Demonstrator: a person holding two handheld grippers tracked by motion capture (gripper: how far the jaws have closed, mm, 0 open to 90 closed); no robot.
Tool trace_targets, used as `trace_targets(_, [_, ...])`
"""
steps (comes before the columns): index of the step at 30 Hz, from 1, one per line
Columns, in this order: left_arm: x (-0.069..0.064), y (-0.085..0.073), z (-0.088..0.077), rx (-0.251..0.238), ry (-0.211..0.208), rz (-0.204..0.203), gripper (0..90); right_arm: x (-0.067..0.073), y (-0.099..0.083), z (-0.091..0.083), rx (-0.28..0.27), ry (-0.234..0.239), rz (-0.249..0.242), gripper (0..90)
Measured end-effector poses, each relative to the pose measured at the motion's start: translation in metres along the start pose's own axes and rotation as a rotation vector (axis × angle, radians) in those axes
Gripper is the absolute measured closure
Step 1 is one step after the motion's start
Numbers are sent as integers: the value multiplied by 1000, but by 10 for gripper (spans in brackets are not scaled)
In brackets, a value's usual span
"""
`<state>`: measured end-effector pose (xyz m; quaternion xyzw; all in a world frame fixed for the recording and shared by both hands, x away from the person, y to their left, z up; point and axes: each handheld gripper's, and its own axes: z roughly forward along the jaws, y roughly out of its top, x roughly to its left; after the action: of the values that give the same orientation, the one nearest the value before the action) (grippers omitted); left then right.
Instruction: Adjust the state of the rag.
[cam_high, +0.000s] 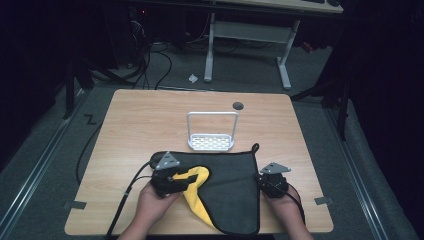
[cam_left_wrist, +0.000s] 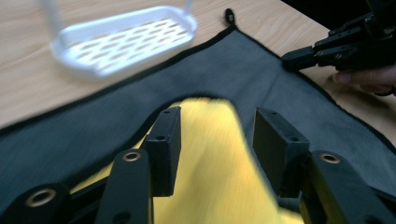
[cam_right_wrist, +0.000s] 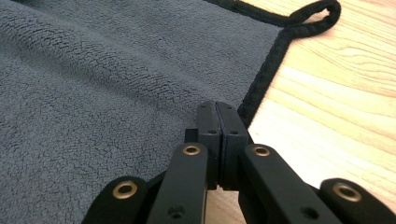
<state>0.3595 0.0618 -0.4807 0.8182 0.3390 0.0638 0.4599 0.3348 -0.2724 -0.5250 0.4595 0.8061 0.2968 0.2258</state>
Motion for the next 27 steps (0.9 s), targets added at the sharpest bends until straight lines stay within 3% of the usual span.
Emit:
trace_targets(1, [0, 4, 10, 29, 6, 3, 507, -2, 0, 0, 2, -10, 2, 900])
trace_targets(2, [2, 6, 26, 94, 12, 1, 536, -6, -1, 0, 2, -17, 16, 900])
trace_targets(3, [4, 6, 33, 128, -3, -4, 578, -8, -2, 0, 2, -17, 24, 900])
trace_targets(4, [5, 4, 37, 141, -11, -3, 658, -10, -2, -1, -2, -18, 29, 900])
trace_targets(6, [4, 1, 38, 141, 13, 14, 804, -13, -3, -1, -4, -12, 39, 900])
trace_targets(8, [4, -1, 35, 131, 8, 8, 846, -12, -4, -1, -4, -15, 35, 900])
trace_targets(12, [5, -11, 15, 72, 17, -5, 858, -11, -3, -1, 2, -24, 24, 900])
trace_targets(14, [6, -25, -9, 19, 4, -43, 856, -11, -3, -1, 1, -24, 25, 900])
trace_targets(15, [6, -25, -9, 19, 4, -43, 856, -11, -3, -1, 1, -26, 25, 900])
trace_targets(16, [5, -32, -18, 13, 5, -46, 856, -11, -3, -1, 1, -26, 25, 900])
trace_targets(17, [4, -48, -34, 7, 7, -58, 854, -11, -3, -1, 2, -26, 26, 900])
trace_targets(18, [4, -48, -34, 7, 7, -58, 853, -11, -3, -1, 2, -26, 26, 900])
trace_targets(20, [2, -76, -56, 17, 17, -88, 850, -11, -3, -1, 3, -21, 31, 900])
trace_targets(21, [2, -76, -56, 17, 17, -88, 845, -11, -3, -1, 3, -21, 31, 900])
trace_targets(22, [-1, -96, -69, 29, 41, -93, 838, -11, -3, -1, 3, -22, 31, 900])
trace_targets(23, [-3, -105, -74, 34, 50, -105, 833, -11, -3, -1, 3, -23, 31, 900])
trace_targets(24, [-3, -105, -74, 34, 50, -105, 825, -11, -3, -1, 3, -23, 31, 900])
trace_targets(25, [-3, -116, -81, 53, 51, -143, 812, -11, -2, -1, 4, -23, 33, 900])
trace_targets(27, [-4, -120, -86, 55, 71, -143, 792, -11, -2, -2, 5, -23, 34, 900])
